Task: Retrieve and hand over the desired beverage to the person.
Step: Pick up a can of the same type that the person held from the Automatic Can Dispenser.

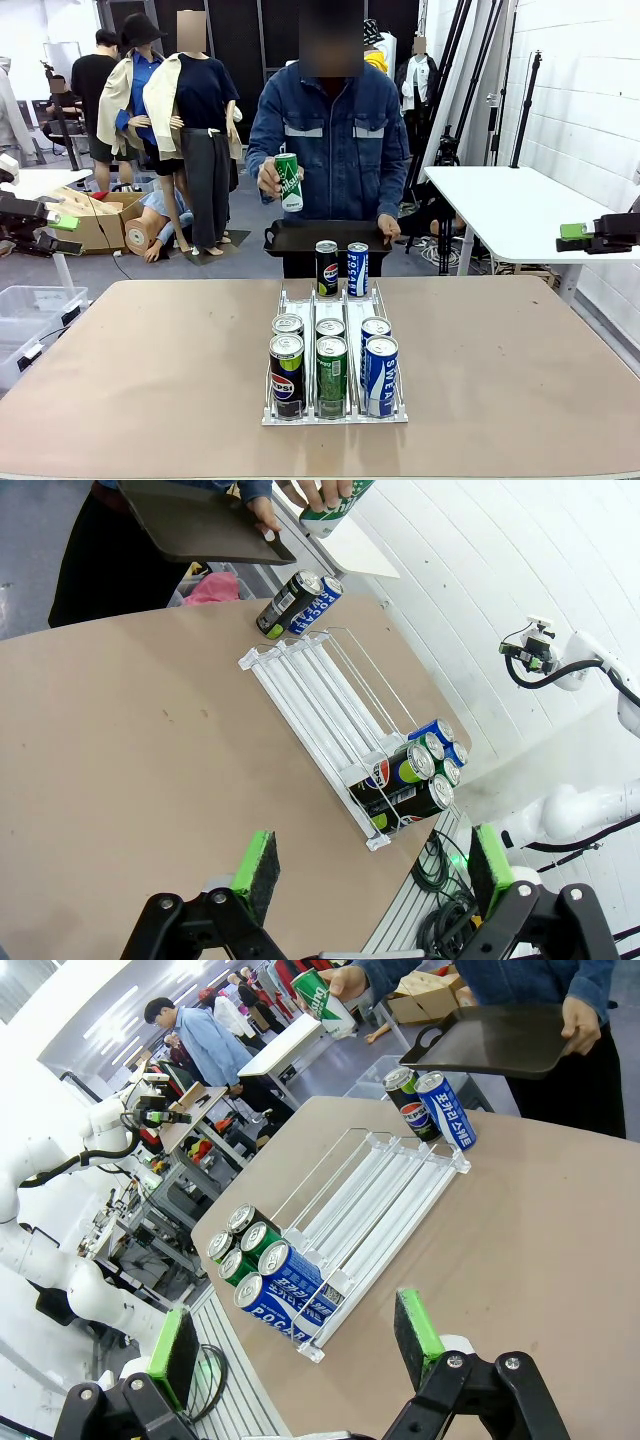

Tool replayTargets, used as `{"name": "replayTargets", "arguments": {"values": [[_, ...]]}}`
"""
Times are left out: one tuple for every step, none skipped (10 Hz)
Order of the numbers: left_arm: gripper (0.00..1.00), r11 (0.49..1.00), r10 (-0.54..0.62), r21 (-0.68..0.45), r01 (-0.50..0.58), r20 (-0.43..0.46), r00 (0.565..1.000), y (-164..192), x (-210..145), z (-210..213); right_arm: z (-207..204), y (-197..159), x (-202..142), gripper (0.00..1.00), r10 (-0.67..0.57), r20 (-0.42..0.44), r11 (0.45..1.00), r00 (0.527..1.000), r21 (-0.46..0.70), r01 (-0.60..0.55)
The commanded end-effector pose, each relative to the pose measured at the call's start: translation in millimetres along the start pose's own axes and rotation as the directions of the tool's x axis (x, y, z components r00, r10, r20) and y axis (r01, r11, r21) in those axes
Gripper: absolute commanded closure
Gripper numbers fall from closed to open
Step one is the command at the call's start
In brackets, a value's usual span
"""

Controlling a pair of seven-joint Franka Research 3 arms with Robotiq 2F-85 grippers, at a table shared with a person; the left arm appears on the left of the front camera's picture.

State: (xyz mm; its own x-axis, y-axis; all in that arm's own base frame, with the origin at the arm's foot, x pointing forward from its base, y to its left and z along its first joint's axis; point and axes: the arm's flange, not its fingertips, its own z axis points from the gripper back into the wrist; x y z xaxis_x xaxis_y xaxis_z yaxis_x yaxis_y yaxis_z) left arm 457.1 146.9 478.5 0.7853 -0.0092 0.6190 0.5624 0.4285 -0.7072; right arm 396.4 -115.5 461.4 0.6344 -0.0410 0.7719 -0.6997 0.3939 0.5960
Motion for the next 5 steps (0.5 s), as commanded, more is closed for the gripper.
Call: {"name": "replayTargets", "arguments": {"values": [[0.0,1.0,0.007,0.007,-0.007,0.003,1.0,-0.9,1.1,0.7,0.8,0.3,0.0,0.0,-0.003,-0.009,1.0,1.0,0.001,0.003],[0.0,1.0,0.007,0.007,-0.007,0.003,1.0,-0.9,1.1,0.7,0.8,0.3,0.0,0.0,-0.003,-0.009,1.0,1.0,0.001,0.003],[0.0,1.0,0.007,0.007,-0.007,0.003,1.0,-0.9,1.1,0.7,0.8,0.3,0.0,0.0,-0.003,-0.009,1.0,1.0,0.001,0.003],[0.0,1.0,0.007,0.007,-0.007,0.003,1.0,-0.9,1.1,0.7,0.8,0.3,0.0,0.0,-0.003,-0.009,1.0,1.0,0.001,0.003],[0.0,1.0,0.007,0.007,-0.007,0.003,1.0,-0.9,1.1,0.7,0.8,0.3,0.0,0.0,-0.003,-0.009,1.0,1.0,0.001,0.003]]}}
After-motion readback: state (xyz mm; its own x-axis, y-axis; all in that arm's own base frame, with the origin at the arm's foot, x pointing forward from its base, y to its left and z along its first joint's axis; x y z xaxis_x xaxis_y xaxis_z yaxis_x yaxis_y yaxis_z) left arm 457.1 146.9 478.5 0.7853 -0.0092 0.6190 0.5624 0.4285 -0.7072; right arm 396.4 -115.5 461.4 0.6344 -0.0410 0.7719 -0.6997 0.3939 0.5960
